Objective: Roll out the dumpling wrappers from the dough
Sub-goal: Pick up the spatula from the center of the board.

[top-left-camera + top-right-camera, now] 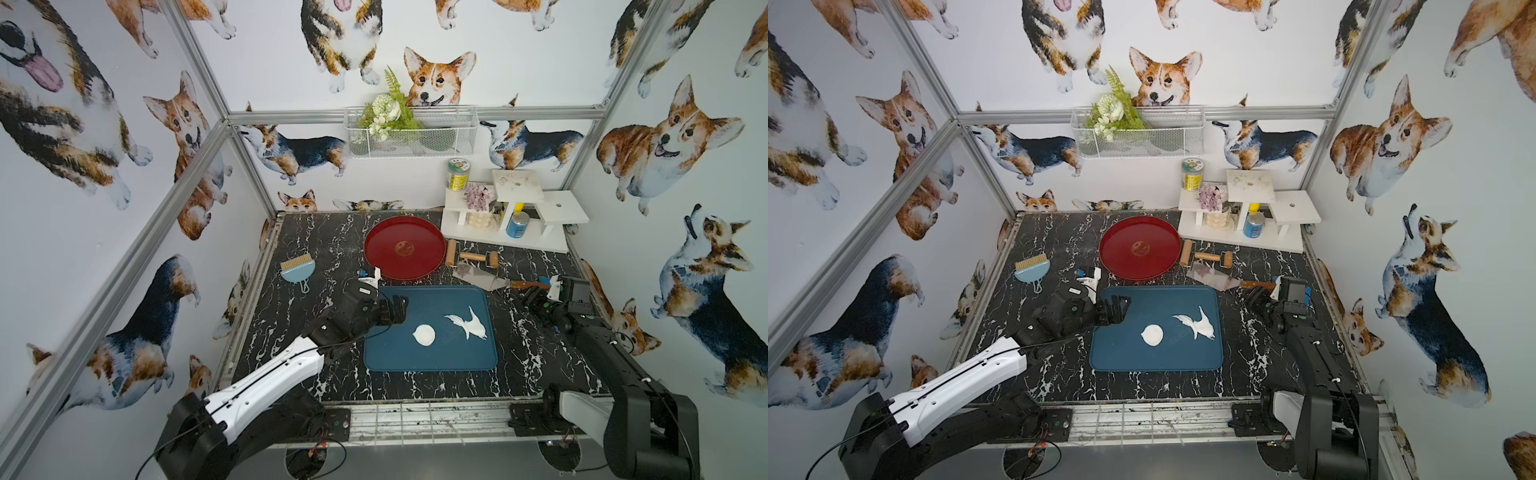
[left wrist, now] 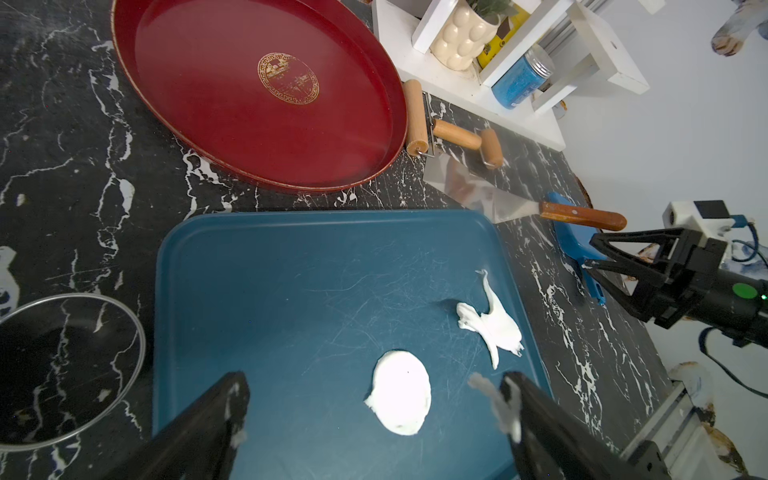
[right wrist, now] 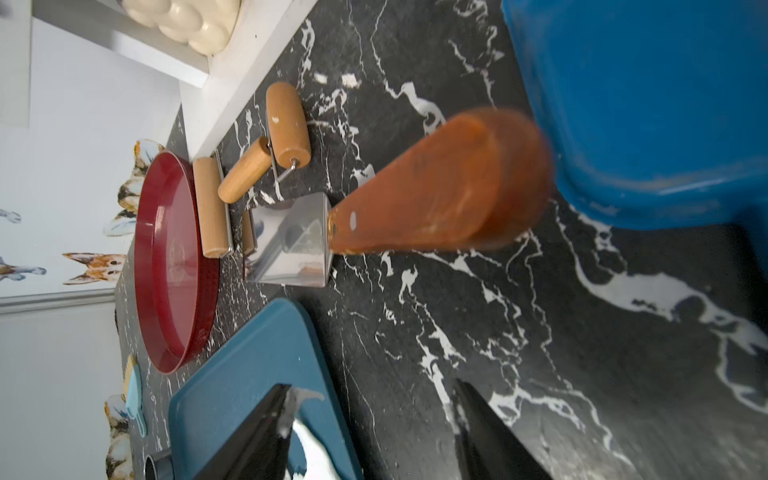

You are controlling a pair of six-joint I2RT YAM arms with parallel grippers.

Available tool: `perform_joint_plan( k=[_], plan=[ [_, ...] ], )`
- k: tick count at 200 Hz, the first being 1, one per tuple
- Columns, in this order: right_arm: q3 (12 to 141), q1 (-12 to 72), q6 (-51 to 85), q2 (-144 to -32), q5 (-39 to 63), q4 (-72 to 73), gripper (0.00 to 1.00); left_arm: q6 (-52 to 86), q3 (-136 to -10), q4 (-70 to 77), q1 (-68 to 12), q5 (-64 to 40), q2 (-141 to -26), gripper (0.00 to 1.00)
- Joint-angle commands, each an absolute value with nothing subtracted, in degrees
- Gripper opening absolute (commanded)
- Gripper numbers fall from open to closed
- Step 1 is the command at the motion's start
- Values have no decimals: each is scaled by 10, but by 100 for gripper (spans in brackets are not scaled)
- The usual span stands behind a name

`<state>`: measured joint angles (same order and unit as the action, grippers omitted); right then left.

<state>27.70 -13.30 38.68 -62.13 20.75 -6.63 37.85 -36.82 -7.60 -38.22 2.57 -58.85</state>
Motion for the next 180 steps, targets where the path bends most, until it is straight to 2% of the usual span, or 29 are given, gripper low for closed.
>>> perform_joint_plan(
  k=[1,32,87,92,180],
  plan=[
    [274,-143,398,-646,201,30,65,374,-364,-67,-378,24,-587,100],
    [269,-160,401,-701,198,103,65,374,-361,-66,-375,22,-587,100],
    [279,-186,407,-780,256,200,64,374,-356,-62,-371,18,-594,100],
    [281,-186,406,-785,262,203,60,374,-355,-61,-372,17,-595,100],
    [299,-187,402,-858,329,258,47,381,-356,-46,-371,5,-618,100]
  ],
)
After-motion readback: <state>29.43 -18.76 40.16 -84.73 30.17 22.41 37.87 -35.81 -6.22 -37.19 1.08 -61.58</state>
